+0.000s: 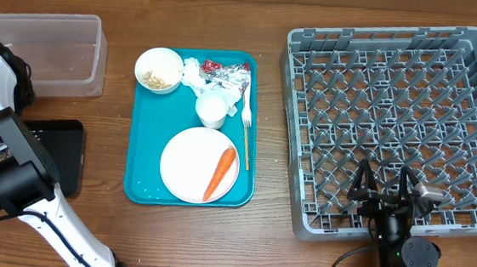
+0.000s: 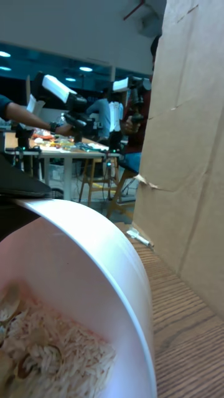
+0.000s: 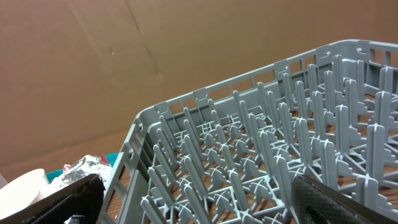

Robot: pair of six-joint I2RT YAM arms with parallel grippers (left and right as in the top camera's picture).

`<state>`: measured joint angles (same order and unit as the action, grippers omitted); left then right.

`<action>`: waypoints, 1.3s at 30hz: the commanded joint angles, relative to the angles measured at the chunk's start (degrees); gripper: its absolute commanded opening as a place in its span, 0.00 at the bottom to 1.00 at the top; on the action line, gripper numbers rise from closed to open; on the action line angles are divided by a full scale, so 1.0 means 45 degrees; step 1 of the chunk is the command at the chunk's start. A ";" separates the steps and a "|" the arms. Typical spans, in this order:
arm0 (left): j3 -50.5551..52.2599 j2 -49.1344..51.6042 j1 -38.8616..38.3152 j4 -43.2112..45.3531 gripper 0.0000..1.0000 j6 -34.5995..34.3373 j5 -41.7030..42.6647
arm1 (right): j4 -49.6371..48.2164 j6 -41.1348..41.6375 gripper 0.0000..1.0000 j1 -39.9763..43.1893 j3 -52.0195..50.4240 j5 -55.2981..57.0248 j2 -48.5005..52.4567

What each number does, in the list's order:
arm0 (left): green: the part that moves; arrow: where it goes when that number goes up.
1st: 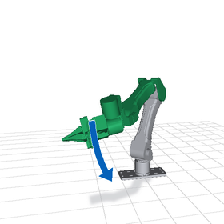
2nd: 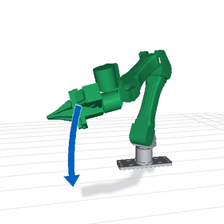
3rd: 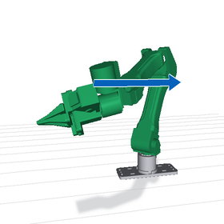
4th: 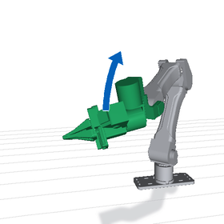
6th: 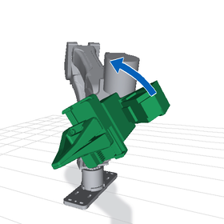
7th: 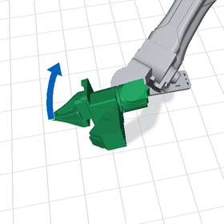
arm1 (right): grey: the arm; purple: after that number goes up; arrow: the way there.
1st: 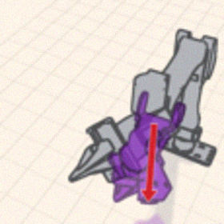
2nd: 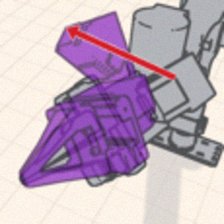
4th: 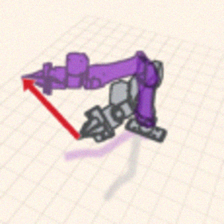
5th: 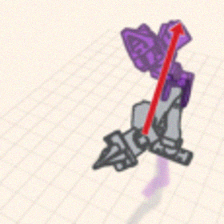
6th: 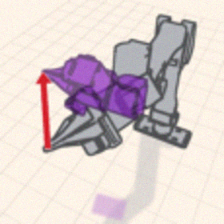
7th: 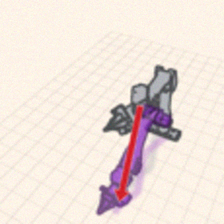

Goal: Sort waste into correct bins and load items into the dishwasher rack
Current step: 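Tilt the held bowl with the left gripper to dump food onto the black tray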

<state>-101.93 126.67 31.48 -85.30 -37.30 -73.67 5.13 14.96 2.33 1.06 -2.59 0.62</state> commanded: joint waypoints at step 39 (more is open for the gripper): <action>-0.0097 -0.0087 -0.0019 0.3691 0.04 0.5921 -0.3536 | -0.0107 0.0019 1.00 0.0073 -0.0131 -0.0005 -0.0102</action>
<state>-101.95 126.67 31.48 -69.97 -16.53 -87.20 5.10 14.94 2.33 1.06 -2.57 0.62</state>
